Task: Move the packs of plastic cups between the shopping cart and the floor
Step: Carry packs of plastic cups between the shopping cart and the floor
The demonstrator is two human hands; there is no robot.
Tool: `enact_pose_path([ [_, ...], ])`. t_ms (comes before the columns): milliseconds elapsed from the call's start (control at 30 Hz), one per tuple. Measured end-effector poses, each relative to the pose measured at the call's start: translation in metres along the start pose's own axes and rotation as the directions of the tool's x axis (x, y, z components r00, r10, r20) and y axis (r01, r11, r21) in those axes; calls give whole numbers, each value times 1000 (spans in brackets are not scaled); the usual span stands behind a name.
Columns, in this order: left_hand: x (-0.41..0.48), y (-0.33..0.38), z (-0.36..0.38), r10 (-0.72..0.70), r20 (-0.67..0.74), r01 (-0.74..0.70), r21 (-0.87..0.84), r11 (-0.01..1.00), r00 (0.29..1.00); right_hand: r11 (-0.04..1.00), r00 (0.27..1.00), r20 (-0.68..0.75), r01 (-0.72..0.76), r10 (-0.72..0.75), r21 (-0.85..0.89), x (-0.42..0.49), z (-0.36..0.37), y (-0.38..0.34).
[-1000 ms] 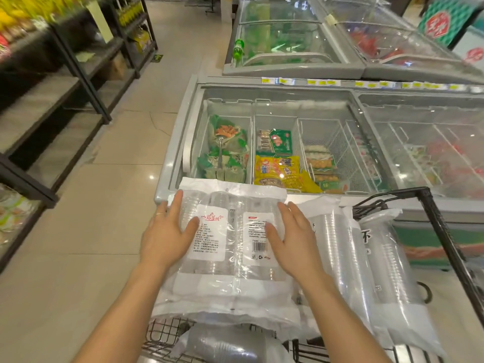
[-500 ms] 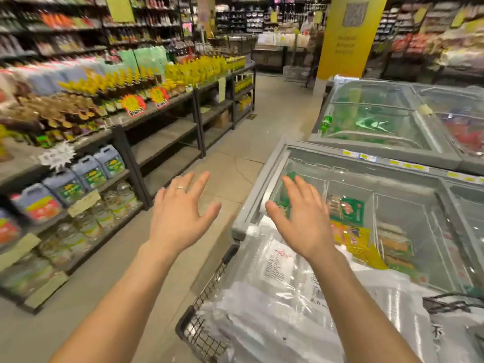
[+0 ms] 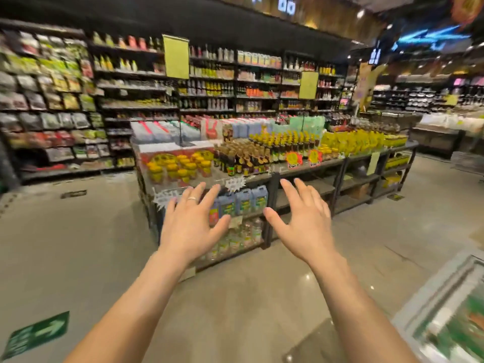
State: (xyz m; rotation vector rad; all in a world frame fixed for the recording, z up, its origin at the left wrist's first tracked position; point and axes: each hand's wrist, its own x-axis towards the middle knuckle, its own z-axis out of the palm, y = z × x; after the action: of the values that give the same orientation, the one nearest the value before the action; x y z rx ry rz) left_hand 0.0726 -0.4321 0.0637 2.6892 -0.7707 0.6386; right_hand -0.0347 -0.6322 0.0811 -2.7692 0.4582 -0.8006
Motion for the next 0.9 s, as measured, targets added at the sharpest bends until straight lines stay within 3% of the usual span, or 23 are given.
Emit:
enact_pose_path([
  [400,-17,-275,-96,-322,-190,354,175,919,928,908,927,2,366,-374,204,86,113,-281],
  [667,-5,-386,-104,-418,-251,473,227,851,873,840,871,-15,478,-491,256,140,186,-388],
  [900,56,-481,-75,-467,-240,523,303,797,851,804,842,6,512,-539,302,219,278,-450],
])
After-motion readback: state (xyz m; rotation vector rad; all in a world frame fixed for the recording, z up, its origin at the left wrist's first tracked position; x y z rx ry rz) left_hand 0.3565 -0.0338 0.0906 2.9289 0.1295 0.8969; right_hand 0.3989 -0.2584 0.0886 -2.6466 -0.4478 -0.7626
